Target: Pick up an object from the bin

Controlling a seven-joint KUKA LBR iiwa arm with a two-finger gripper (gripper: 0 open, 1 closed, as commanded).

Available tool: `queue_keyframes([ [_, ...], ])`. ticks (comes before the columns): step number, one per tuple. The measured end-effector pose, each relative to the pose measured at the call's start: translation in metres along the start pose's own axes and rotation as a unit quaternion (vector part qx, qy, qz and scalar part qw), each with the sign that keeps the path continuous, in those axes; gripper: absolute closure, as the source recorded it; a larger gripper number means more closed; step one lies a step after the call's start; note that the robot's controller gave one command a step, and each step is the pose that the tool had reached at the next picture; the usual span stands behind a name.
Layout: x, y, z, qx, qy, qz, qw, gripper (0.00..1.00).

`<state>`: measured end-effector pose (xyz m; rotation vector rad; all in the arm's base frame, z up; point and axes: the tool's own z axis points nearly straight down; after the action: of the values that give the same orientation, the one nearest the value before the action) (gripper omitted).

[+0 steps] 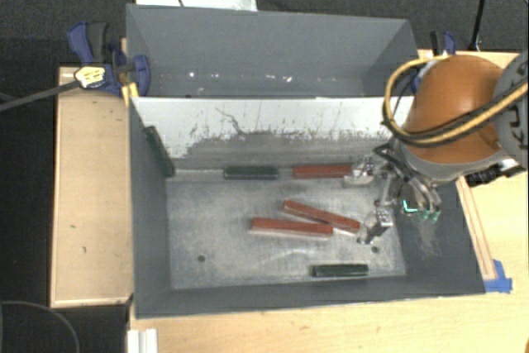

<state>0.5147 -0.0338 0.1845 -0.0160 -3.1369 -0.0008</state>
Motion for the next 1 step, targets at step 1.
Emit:
queue_keyframes([
  [1,-0.0017,0.0,-0.0032,0.0,-0.0037,0.0,1.0,0.0],
])
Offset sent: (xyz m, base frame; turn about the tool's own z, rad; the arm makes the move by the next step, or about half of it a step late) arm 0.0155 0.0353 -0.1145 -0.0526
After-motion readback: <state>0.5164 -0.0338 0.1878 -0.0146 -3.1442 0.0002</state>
